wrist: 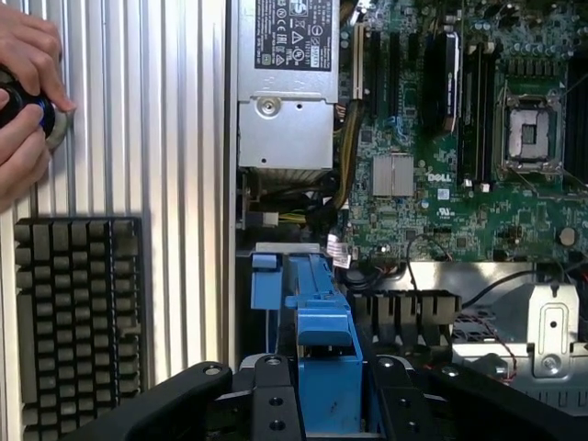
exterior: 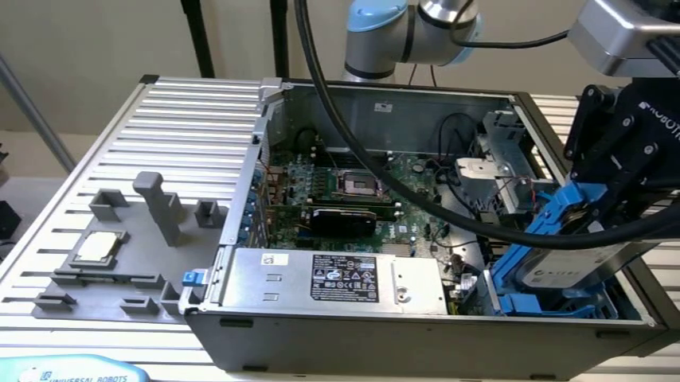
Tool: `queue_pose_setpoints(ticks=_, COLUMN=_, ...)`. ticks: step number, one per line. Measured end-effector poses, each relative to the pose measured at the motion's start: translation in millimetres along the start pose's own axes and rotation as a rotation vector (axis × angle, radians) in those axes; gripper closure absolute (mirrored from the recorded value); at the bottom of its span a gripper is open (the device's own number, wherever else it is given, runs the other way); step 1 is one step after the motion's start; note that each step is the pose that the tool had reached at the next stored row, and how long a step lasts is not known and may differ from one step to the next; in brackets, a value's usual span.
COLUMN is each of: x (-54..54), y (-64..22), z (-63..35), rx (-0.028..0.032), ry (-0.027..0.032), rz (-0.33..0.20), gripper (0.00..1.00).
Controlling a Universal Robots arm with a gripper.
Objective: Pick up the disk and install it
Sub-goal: 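Insert the disk into the insertion slot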
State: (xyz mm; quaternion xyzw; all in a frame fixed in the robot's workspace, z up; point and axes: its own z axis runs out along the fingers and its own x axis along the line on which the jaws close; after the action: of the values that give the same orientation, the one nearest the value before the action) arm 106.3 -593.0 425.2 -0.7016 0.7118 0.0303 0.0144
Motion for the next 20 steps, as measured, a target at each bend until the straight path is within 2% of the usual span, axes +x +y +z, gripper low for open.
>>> queue_pose_setpoints(ticks=11, x=-3.1, y=-0.2, z=10.8, rx=-0.0005, ry=-0.0016, rz=-0.007, gripper=0.67)
queue_pose_setpoints(ticks=20, x=-2.9, y=-0.4, z=22.6, rx=-0.0012, ry=-0.0101, rz=-0.017, gripper=0.67)
